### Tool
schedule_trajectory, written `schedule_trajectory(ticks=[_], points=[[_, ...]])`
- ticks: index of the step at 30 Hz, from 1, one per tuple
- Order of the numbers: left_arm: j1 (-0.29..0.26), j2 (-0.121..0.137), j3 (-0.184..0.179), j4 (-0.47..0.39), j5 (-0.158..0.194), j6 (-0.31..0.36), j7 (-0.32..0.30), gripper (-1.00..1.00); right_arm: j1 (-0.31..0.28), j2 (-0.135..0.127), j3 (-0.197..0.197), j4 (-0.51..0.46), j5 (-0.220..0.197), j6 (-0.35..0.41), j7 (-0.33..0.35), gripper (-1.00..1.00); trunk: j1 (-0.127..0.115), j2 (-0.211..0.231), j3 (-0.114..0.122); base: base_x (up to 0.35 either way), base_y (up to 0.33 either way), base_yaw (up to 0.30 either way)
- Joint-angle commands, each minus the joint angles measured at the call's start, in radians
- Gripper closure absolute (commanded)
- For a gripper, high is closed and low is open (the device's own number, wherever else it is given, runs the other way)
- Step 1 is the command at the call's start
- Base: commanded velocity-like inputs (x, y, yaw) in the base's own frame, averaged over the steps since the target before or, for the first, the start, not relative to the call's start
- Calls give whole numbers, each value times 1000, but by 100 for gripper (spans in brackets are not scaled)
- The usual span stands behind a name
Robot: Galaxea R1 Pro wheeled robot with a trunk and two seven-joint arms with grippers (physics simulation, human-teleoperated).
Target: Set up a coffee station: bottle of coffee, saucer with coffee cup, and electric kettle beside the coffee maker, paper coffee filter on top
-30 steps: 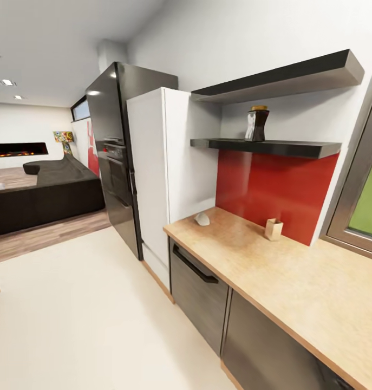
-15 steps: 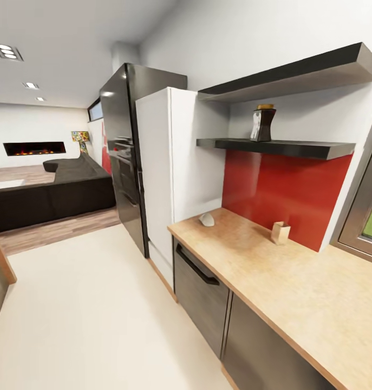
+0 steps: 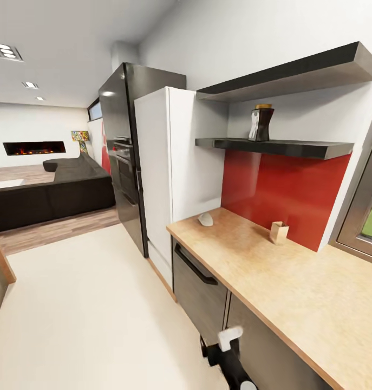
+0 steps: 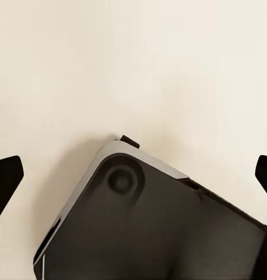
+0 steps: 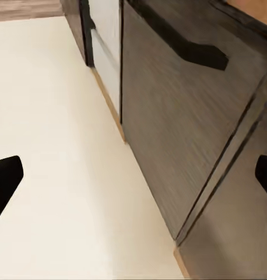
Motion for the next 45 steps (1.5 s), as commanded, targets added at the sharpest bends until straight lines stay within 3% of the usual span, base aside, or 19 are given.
schedule_trajectory(ticks=[1, 5, 7, 11, 13, 16, 18, 22, 23, 26, 27, 30, 31, 34, 37, 40, 43, 45], points=[[0, 0, 4, 1, -3, -3, 0, -100, 0, 0, 1, -72, 6, -3, 5, -100, 0, -1, 0, 0, 0, 0], [0, -1, 1, 1, -10, -1, 0, -100, -2, 0, 46, -285, 14, 12, -35, -100, 0, -1, 0, 0, 0, 0], [0, -2, -1, 1, -12, -1, 0, -100, -6, 0, 78, -407, 13, 50, -97, -100, 0, -1, 0, 0, 0, 0], [0, -1, -4, 0, -14, -1, 0, -100, -27, 0, 157, -660, 6, 207, -190, -100, 0, -1, 0, 0, 0, 0], [0, 0, -4, 0, -14, -1, 0, -100, -72, 0, 199, -773, 1, 298, -218, -100, 0, -1, 0, 0, 0, 0], [0, 0, -4, 0, -15, -1, 0, -100, -158, 0, 230, -818, -5, 373, -244, -100, 0, -1, 0, 0, 0, 0], [0, 0, -4, 0, -15, -1, 0, -100, -233, 0, 246, -832, -32, 445, -263, -100, 0, -1, 0, 0, 0, 0], [0, 0, -2, 0, -15, -1, 0, -100, -396, 0, 259, -843, -187, 594, -298, -100, 0, -1, 0, 0, 0, 0], [0, 1, -1, 0, -14, -1, 0, -100, -547, 0, 262, -844, -322, 711, -375, -100, 0, -1, 0, 0, 0, 0], [0, 1, 0, 0, -14, -1, 0, -100, -677, 0, 263, -843, -414, 786, -428, -100, 0, -1, 0, 0, 0, 0], [0, 1, -1, 0, -14, 0, 0, -100, -798, 0, 263, -818, -486, 853, -460, -100, 0, -1, 0, 0, 0, 0], [0, 1, -2, 0, -14, 0, 0, -100, -938, 0, 263, -742, -563, 912, -497, -100, 0, -1, 0, 0, 0, 0], [0, 1, -1, -1, -13, -1, 0, -100, -1125, 0, 257, -547, -668, 974, -527, -100, 0, -1, 0, 0, 0, 0], [0, 1, -2, 0, -13, 0, 0, -100, -1242, 0, 239, -371, -742, 1006, -527, -100, 0, -1, 0, 0, 0, 0], [0, 1, -1, -1, -12, -1, 0, -100, -1340, 0, 227, -219, -786, 1051, -521, -100, 0, -1, 0, 0, 0, 0], [0, 1, 0, -1, -9, -1, 0, -100, -1421, 0, 223, -87, -802, 1096, -488, -100, 0, -1, 0, 0, 0, 0], [0, 1, 0, -1, -7, -3, 0, -100, -1494, 0, 223, 50, -798, 1177, -372, -100, 0, -1, 0, 0, 0, 0], [0, 1, 0, 0, -7, -6, 0, -100, -1510, 0, 224, 91, -781, 1216, -291, -100, 0, -1, 0, 0, 0, 0]])
